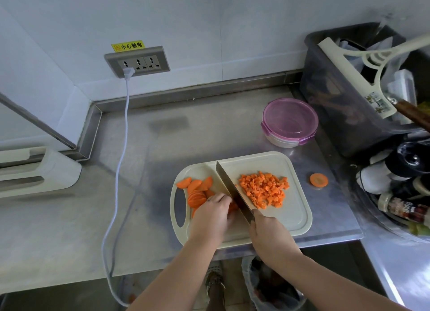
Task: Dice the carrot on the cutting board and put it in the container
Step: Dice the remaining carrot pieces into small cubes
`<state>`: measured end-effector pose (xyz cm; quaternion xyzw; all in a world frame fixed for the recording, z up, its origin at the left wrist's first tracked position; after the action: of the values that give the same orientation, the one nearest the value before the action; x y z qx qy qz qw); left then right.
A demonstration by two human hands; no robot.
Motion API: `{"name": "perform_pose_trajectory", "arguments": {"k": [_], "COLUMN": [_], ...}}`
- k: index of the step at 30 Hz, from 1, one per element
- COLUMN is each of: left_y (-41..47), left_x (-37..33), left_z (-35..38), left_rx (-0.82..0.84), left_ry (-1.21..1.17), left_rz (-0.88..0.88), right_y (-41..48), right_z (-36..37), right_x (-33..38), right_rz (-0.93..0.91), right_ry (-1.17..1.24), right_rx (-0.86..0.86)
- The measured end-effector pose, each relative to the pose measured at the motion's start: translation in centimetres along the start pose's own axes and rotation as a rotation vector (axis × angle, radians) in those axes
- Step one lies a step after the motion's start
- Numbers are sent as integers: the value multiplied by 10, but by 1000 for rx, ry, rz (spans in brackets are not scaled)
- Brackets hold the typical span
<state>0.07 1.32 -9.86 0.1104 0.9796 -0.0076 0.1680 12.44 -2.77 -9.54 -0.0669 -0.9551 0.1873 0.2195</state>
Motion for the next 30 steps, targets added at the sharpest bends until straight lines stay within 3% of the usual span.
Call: {"name": "perform_pose_trajectory", "arguments": {"k": [11, 18, 30], "left_y": [2, 1, 3], "left_x": [6, 12, 14], "left_z": [-3, -9, -2], "left_rx": [-65, -79, -47], "left_ry": [-93, -100, -102], "left_rz": [-113, -117, -78], "right_y": [-5, -12, -12], "right_z": [-19, -4, -1], "right_x": [-1, 10, 15], "right_rz": [-53, -159, -143], "right_ry": [18, -172, -197], "right_rx": [-61, 2, 12]}}
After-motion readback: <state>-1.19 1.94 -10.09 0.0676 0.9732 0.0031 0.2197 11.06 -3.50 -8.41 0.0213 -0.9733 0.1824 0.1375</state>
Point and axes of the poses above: each hand's wrist, its own y-axis towards the middle knuckle, its own z-axis out of the palm, x = y × z, the point moved 5 cm from there along y, towards the middle knuckle, and after that the axes turned 10 degrees about -x, right-handed, at the moved point
